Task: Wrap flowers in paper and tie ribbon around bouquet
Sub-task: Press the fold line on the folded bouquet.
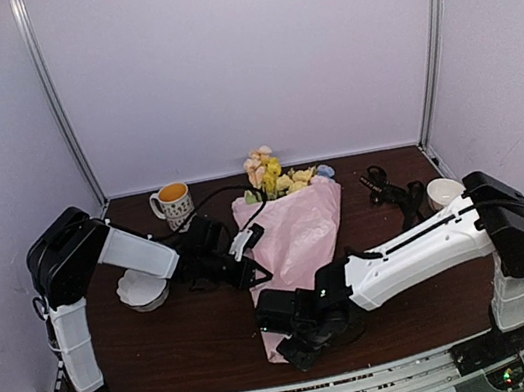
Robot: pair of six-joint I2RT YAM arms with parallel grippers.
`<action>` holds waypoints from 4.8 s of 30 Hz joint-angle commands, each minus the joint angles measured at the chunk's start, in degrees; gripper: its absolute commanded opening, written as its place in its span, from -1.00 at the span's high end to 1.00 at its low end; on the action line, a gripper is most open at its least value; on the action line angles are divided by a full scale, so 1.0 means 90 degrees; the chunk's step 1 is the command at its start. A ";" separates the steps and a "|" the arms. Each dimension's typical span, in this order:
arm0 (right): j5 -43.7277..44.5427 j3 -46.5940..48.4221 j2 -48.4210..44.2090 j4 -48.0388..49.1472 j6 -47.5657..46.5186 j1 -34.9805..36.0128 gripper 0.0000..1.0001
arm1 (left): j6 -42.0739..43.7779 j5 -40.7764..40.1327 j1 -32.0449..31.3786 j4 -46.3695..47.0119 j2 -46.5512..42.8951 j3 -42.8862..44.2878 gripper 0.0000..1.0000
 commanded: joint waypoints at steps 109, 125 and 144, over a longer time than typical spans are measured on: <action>-0.1056 0.0429 0.0319 0.2405 0.0906 -0.6380 0.68 | 0.0004 0.0275 0.0287 -0.0011 0.0533 -0.0449 1.00; -0.0043 0.3411 0.1694 -0.1822 -0.2116 -0.6992 0.04 | -0.0005 0.0299 0.0305 -0.0018 0.0610 -0.0409 1.00; 0.0492 0.5525 0.3079 -0.3212 -0.2321 -0.6982 0.01 | -0.0005 0.0350 0.0345 -0.0064 0.0641 -0.0378 1.00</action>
